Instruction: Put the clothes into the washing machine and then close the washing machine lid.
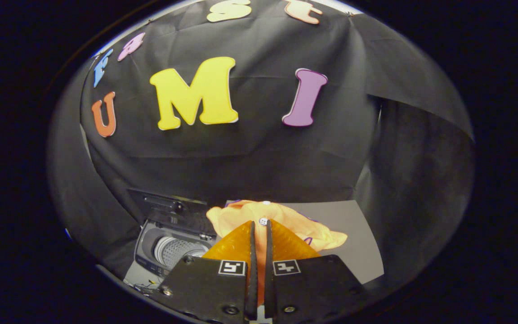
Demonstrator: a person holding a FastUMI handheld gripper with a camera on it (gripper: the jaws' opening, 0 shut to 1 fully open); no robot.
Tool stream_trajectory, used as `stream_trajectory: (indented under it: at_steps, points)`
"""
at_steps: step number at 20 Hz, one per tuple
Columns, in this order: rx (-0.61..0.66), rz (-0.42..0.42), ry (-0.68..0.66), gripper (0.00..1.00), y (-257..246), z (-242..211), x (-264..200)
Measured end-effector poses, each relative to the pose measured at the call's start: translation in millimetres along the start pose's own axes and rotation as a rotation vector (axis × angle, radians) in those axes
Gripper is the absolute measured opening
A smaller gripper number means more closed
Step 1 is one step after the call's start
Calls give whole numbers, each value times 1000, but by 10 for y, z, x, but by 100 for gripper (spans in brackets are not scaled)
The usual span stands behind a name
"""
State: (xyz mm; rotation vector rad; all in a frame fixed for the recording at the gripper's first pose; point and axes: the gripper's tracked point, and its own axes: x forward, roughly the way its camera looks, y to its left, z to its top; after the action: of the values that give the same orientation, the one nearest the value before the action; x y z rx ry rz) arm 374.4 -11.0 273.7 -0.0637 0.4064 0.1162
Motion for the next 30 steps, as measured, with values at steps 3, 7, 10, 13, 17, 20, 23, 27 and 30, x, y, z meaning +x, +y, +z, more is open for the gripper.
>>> stream_trajectory:
  at_steps: [3,7,10,13,17,20,23,27,30]
  points:
    - [-8,48,-30,9,282,174,-17]
    - [-41,109,-68,9,692,393,-57]
    - [-80,157,-79,9,1030,489,-91]
    - [-102,208,-97,9,1392,595,-121]
    - [-115,282,-103,9,1829,650,-130]
    - [-131,333,-82,9,2147,586,-64]
    - [-149,373,-58,9,2441,479,-4]
    - [-145,410,-2,9,2765,199,114]
    - [-135,419,43,9,2946,-58,214]
